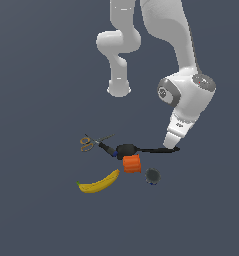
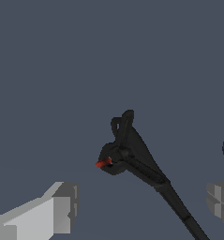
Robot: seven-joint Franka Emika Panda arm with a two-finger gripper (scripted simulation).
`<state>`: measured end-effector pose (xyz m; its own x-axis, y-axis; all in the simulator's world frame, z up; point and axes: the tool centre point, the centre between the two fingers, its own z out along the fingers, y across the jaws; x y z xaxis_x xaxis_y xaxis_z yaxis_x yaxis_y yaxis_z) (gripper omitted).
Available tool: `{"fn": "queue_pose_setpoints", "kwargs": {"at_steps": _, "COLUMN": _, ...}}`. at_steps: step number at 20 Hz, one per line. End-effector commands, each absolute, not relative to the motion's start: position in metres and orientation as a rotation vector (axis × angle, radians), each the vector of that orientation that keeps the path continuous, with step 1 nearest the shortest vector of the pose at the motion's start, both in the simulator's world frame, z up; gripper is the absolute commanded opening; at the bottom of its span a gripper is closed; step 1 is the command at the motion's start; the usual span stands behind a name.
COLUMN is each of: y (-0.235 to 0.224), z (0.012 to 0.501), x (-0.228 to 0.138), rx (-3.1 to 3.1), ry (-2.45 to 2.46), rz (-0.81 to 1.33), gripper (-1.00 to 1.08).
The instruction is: Pick up a designated object from a clutter of objects.
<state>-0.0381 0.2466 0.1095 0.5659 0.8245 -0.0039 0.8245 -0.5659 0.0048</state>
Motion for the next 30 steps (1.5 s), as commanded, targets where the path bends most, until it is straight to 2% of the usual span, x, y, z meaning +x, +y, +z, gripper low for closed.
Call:
{"fn": "queue_pose_setpoints", "kwargs": {"at_steps": 1, "y": 0.254, "z": 0.104, "x": -0.043, "rx": 2.758, "ry": 1.501, "rz": 0.0, "gripper": 1.0}}
{"fn": "queue_pose_setpoints", "kwargs": {"at_steps": 8, "y": 0.255, "z": 0.099, "x": -0.043, "rx": 2.759, "ry": 1.501, "rz": -0.002, "gripper": 1.0}}
{"fn": "queue_pose_setpoints", "kwargs": {"at_steps": 22, "y": 0.256, "z": 0.052, "x": -0.044, "rx": 2.755, "ry": 1.51, "rz": 0.0, "gripper": 1.0}}
{"fn": "queue_pose_setpoints", "kwargs": {"at_steps": 23, "y": 0.256, "z": 0.052, "x": -0.044, "rx": 2.755, "ry": 1.51, "rz": 0.0, "gripper": -1.0}}
{"fn": "queue_pose_setpoints", "kwargs": {"at_steps": 30, "y": 0.256, "z": 0.052, "x": -0.044, "rx": 2.755, "ry": 1.51, "rz": 0.0, "gripper": -1.0}}
